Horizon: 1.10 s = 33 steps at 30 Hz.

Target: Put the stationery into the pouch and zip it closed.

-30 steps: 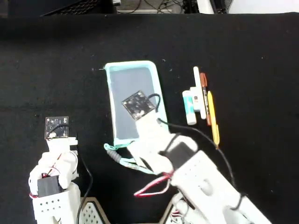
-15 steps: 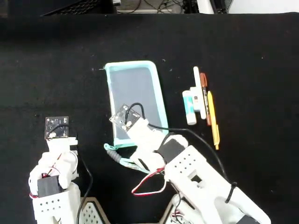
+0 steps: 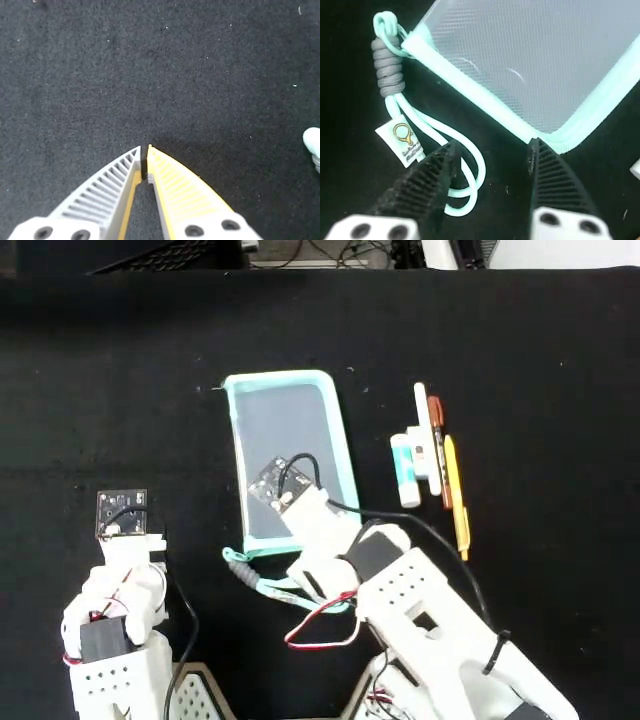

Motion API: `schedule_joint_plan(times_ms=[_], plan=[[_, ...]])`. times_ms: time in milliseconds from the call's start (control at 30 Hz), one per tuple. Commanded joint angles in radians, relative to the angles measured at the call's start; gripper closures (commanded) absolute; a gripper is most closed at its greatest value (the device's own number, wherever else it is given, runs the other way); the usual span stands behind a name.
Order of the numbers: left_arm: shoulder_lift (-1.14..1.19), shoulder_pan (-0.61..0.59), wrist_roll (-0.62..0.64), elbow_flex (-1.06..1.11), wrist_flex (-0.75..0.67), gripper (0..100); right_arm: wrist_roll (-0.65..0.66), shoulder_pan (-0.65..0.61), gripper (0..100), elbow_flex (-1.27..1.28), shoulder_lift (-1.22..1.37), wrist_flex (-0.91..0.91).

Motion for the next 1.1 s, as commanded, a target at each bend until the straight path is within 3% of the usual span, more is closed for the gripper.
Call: schedule_joint_plan(times_ms=[0, 167, 300, 633, 733, 800, 1067], plan=[[-0.008, 0.008, -0.006, 0.016, 0.005, 95, 0.031, 0.014, 78.9, -0.005, 0.001, 0.023], [-0.008, 0.008, -0.006, 0.016, 0.005, 95, 0.109, -0.084, 79.0, -0.005, 0.002, 0.091], [-0.008, 0.008, -0.006, 0.016, 0.005, 95, 0.109, -0.089, 78.9, -0.008, 0.047, 0.084], [-0.008, 0.008, -0.006, 0.016, 0.005, 95, 0.107, -0.089, 79.6, -0.14, 0.475, -0.034], [-0.008, 0.008, -0.006, 0.016, 0.005, 95, 0.109, -0.081, 88.7, -0.174, 0.544, -0.032], [-0.008, 0.008, -0.006, 0.016, 0.005, 95, 0.109, -0.041, 99.2, -0.191, 0.552, -0.038], [-0.008, 0.008, -0.006, 0.016, 0.005, 95, 0.109, 0.301, 98.6, -0.191, 0.372, -0.04]])
